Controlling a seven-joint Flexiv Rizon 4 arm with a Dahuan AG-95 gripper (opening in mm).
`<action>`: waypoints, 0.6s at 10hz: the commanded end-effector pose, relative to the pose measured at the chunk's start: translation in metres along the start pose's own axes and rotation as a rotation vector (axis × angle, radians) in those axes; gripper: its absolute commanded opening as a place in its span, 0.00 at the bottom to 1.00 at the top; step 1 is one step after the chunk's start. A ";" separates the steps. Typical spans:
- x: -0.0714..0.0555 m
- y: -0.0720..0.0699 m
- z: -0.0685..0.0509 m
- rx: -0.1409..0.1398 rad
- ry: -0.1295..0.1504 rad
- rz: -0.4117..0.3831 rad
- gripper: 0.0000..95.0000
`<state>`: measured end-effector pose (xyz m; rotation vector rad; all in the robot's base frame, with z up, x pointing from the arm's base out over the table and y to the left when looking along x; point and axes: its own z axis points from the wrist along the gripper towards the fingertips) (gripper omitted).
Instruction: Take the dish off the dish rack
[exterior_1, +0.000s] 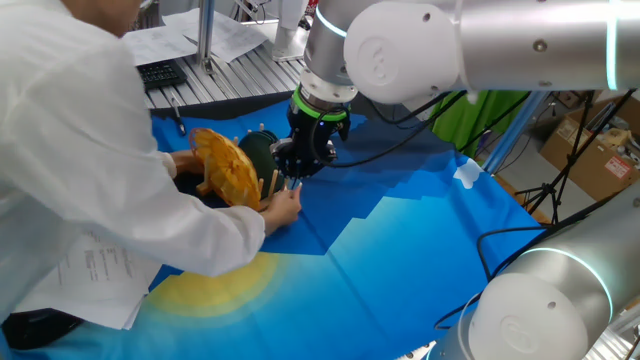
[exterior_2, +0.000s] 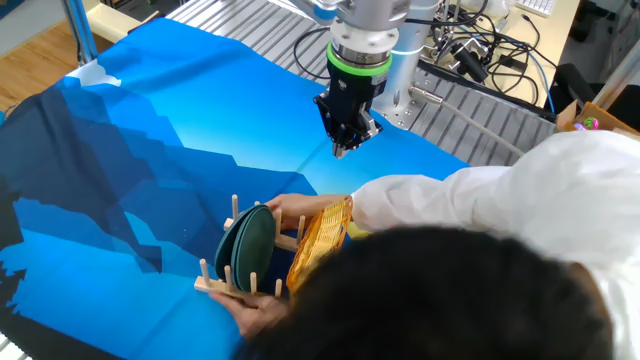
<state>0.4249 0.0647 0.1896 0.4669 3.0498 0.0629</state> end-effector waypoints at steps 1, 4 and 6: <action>0.000 0.000 0.000 -0.005 0.004 0.028 0.00; 0.000 0.000 0.000 -0.007 0.005 0.035 0.00; 0.000 0.000 0.001 -0.007 0.006 0.034 0.00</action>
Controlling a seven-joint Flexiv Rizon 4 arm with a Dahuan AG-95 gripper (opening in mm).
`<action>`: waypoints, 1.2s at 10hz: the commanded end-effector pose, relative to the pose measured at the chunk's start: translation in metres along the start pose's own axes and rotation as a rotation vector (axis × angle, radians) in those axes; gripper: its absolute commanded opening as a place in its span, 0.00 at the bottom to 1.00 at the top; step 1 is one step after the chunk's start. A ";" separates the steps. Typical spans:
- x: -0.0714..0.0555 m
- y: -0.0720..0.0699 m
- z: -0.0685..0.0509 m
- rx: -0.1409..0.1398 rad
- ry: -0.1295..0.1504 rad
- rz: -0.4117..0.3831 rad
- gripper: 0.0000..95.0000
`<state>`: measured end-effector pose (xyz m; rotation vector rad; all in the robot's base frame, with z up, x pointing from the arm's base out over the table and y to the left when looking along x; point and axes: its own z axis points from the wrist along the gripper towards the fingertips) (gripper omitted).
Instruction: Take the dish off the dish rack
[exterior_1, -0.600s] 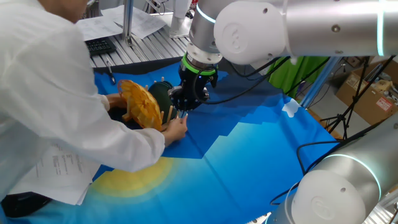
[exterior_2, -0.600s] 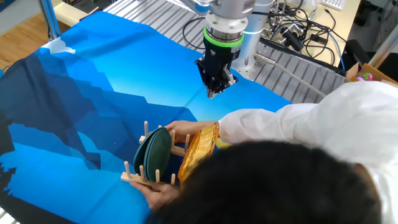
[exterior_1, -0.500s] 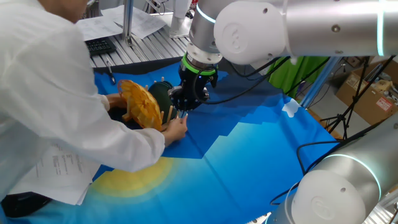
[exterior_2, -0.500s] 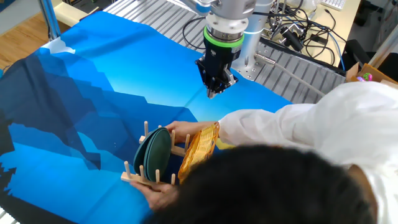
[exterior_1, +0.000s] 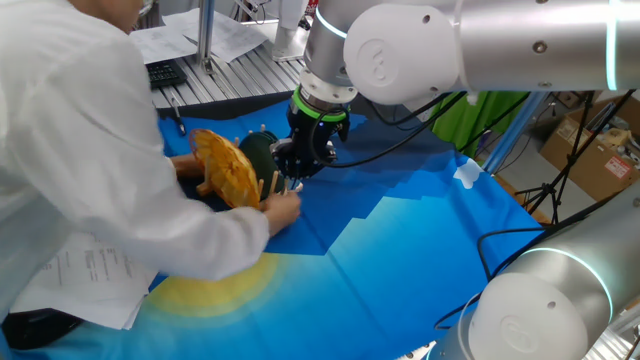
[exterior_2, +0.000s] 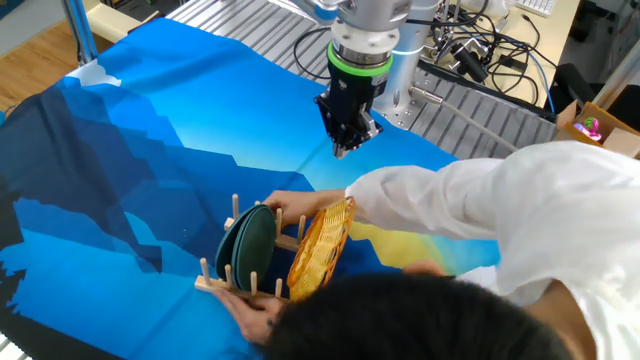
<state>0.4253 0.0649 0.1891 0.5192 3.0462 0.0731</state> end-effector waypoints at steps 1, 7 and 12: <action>0.000 0.000 0.000 -0.002 0.001 0.000 0.00; 0.000 0.001 0.000 -0.006 0.005 -0.004 0.00; -0.004 0.008 -0.005 -0.006 0.006 0.005 0.00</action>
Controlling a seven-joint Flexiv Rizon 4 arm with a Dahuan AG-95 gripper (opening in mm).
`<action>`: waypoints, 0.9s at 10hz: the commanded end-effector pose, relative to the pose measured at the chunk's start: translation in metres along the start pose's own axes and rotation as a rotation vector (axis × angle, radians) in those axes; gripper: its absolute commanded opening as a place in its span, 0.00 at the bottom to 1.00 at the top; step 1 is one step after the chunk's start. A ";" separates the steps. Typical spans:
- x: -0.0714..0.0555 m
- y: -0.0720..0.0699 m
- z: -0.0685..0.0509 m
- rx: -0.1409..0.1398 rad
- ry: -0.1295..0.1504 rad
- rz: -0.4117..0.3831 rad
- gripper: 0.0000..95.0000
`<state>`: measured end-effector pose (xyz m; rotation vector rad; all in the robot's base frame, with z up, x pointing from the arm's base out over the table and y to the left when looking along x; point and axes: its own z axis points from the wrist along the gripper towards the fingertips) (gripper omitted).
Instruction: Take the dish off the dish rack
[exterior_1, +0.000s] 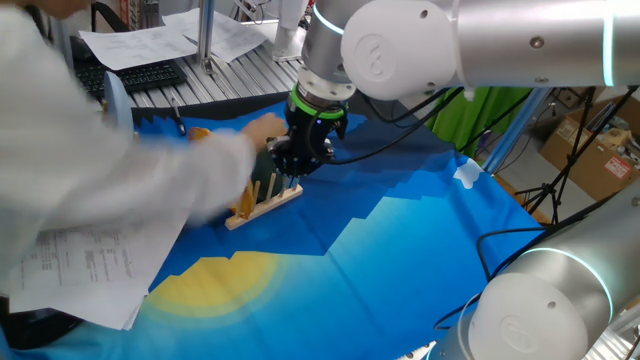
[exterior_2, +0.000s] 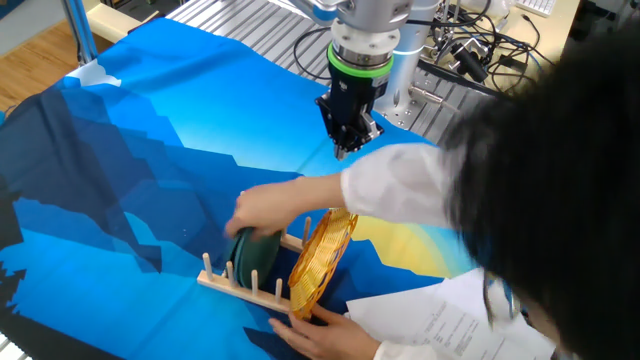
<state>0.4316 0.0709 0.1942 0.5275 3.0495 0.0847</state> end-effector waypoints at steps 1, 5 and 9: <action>0.000 0.001 -0.001 0.001 0.000 0.001 0.00; -0.001 0.004 -0.001 0.001 -0.001 0.003 0.00; 0.005 0.008 -0.004 0.002 -0.001 0.010 0.00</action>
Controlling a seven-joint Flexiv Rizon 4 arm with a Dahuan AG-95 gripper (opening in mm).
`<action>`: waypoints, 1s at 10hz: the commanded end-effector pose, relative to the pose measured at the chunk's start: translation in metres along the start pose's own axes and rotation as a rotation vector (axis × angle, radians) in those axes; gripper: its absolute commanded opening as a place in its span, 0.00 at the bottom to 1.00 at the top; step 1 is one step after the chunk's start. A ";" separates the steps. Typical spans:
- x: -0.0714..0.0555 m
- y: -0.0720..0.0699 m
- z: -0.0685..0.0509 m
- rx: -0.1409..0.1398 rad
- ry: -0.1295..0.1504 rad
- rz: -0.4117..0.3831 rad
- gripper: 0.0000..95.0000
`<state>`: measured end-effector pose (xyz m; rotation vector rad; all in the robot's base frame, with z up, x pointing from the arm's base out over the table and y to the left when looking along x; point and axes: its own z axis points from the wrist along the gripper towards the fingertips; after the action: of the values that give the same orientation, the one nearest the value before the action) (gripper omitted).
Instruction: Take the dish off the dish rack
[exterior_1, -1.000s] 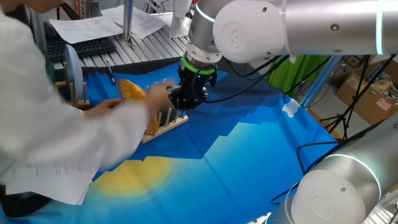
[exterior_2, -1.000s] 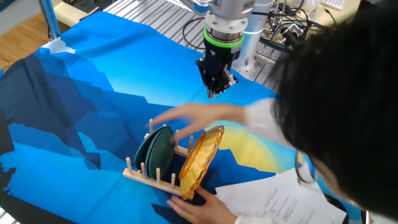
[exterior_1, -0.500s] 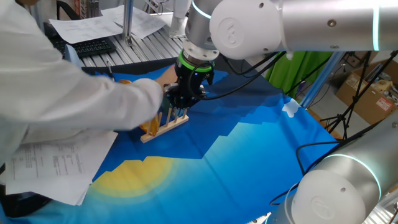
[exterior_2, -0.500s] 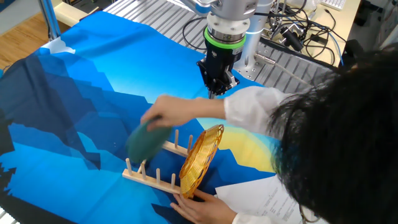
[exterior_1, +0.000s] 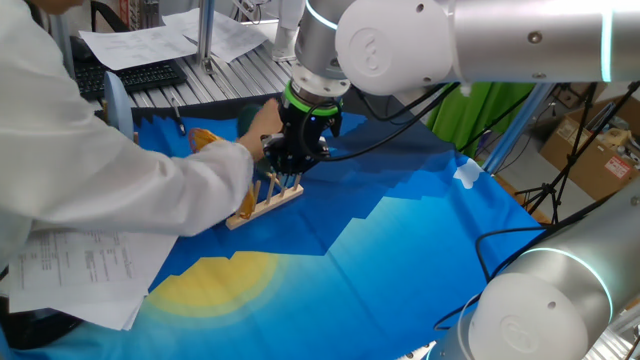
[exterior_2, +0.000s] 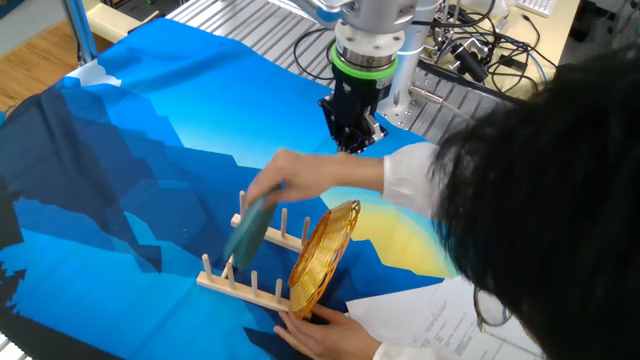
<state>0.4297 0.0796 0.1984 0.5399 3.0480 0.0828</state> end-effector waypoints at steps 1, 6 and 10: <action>0.001 0.001 0.001 0.000 -0.001 0.003 0.00; 0.002 0.002 0.000 0.002 -0.002 0.000 0.00; 0.000 0.008 -0.004 0.001 -0.002 -0.001 0.00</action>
<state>0.4325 0.0868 0.2045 0.5422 3.0459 0.0783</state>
